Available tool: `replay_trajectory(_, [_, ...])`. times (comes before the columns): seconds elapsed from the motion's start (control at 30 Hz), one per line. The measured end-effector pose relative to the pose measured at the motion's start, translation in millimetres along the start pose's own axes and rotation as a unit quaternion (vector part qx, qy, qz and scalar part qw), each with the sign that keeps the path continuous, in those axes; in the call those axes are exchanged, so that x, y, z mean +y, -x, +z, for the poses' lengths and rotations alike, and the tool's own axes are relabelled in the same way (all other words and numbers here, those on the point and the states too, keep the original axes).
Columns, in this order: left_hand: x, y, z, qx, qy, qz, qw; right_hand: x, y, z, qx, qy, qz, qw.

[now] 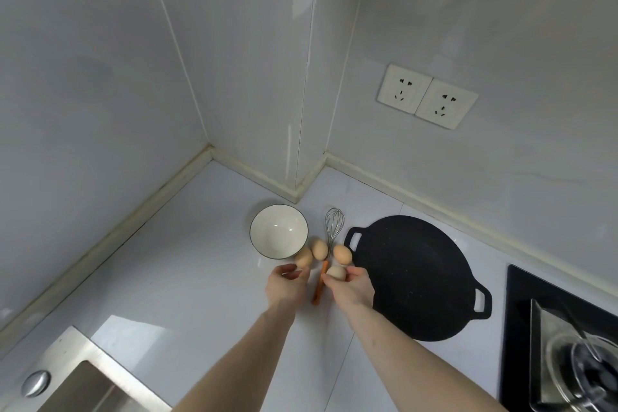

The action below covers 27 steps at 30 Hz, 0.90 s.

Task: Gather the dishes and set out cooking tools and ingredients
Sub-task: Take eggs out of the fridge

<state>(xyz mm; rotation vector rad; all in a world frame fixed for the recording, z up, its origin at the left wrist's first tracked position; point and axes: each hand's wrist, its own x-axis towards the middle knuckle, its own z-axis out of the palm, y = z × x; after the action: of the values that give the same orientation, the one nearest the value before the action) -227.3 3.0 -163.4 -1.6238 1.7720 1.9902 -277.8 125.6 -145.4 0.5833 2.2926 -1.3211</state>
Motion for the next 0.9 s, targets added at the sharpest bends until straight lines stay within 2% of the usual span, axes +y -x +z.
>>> replay_trajectory(0.23, [-6.7,0.0,-11.5,-0.023,-0.017,-0.002,1.000,2.9,1.7,-0.9,-0.011,0.019,-0.004,1.000])
replay_trajectory(0.37, [-7.8,14.0,-24.7,-0.051,-0.068,0.017,0.996,2.7,8.0,-10.8,-0.017,0.031,-0.002,0.999])
replay_trajectory(0.7, [-16.9,83.1,-78.5,-0.101,-0.223,0.149,0.958,19.4,44.7,-62.8,-0.084,0.080,0.002,0.993])
replay_trajectory(0.9, [-20.2,100.3,-84.7,-0.117,-0.279,0.213,0.929,31.9,53.9,-72.7,-0.135,0.091,0.013,0.987])
